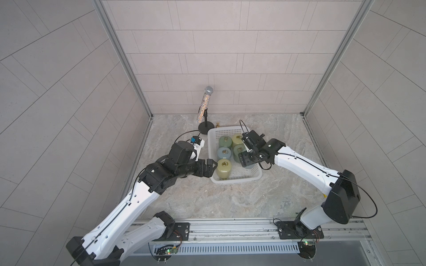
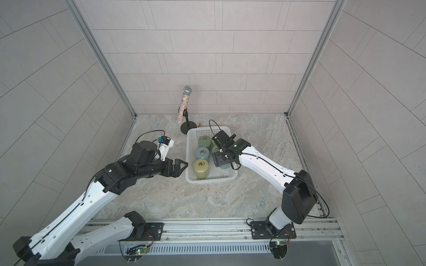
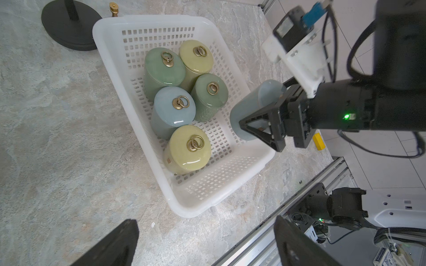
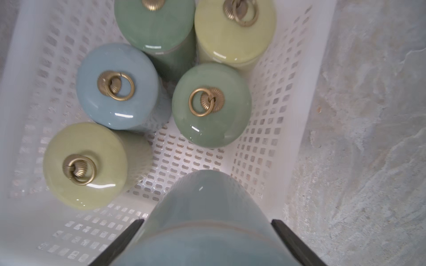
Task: Take the tea canister out of the basket
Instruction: Place the tea canister at the center of the board.
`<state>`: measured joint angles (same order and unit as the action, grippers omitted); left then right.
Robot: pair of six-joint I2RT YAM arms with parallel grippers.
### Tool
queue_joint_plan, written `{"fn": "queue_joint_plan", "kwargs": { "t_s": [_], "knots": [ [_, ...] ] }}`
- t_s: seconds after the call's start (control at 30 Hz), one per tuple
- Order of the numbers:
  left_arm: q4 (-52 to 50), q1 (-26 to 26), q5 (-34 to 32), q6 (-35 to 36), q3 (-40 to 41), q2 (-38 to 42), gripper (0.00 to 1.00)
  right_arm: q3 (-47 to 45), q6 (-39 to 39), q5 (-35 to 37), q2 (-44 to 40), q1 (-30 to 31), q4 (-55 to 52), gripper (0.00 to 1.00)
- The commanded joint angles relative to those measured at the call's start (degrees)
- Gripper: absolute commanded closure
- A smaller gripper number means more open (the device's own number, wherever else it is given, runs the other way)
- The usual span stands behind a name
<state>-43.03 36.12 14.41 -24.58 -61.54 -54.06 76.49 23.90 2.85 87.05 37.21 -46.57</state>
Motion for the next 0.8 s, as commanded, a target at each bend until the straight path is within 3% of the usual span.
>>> {"fn": "queue_joint_plan", "kwargs": {
  "t_s": [0.0, 0.5, 0.77],
  "knots": [
    [1.36, 0.68, 0.59, 0.49, -2.03, -0.46, 0.00, 5.38, 0.82, 1.24, -2.29, -2.83, -2.53, 0.22],
    [1.67, 1.31, -1.45, 1.46, -3.65, -1.43, 0.00, 10.36, -1.12, 0.43, 9.05, -21.21, 1.35, 0.22],
    [1.59, 1.28, -4.80, 1.55, -3.85, -2.41, 0.00, 14.11, -0.52, -2.02, 20.46, -26.50, 4.88, 0.22]
  ]
}}
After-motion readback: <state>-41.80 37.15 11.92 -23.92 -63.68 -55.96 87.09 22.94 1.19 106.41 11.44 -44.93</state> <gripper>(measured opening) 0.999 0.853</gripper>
